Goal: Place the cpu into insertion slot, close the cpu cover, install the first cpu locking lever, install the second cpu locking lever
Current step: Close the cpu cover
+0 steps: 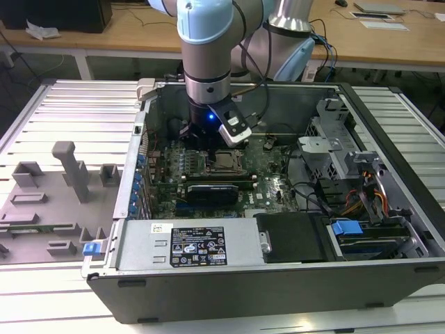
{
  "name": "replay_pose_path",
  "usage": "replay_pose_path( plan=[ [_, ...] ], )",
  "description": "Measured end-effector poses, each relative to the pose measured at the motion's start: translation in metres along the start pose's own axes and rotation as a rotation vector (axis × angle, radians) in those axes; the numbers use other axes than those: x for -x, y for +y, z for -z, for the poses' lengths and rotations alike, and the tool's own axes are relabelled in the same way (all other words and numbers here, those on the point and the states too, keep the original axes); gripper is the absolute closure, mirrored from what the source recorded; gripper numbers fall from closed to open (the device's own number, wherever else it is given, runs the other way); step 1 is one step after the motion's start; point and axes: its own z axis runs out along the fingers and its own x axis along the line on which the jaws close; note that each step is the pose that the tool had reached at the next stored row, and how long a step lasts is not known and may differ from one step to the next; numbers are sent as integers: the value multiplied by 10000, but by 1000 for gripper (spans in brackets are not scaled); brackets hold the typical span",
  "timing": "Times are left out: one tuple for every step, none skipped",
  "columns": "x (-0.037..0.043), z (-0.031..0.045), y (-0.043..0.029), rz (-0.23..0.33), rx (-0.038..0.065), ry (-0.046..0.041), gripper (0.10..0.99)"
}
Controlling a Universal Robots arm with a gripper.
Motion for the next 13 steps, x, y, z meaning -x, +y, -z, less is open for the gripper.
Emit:
replay_pose_path(
  plan=[
    [12, -1, -1, 1, 1, -1, 980],
    [15, 0, -1, 0, 1, -1, 980],
    [18, 2, -1, 0, 4, -4, 980],
    [21, 3, 0, 0, 13, -7, 980],
    [24, 3, -1, 1, 20, -8, 980],
    [40, 4, -2, -1, 23, -3, 980],
    [52, 2, -3, 0, 28, -7, 980],
    [61, 2, -4, 0, 29, -4, 980],
    [74, 5, -5, 1, 32, -4, 980],
    [80, 9, -5, 3, 35, -6, 980],
    [84, 15, -4, 4, 36, -7, 980],
    [85, 30, -3, 3, 35, -6, 980],
    [87, 53, -1, 3, 35, -4, 980]
  ],
)
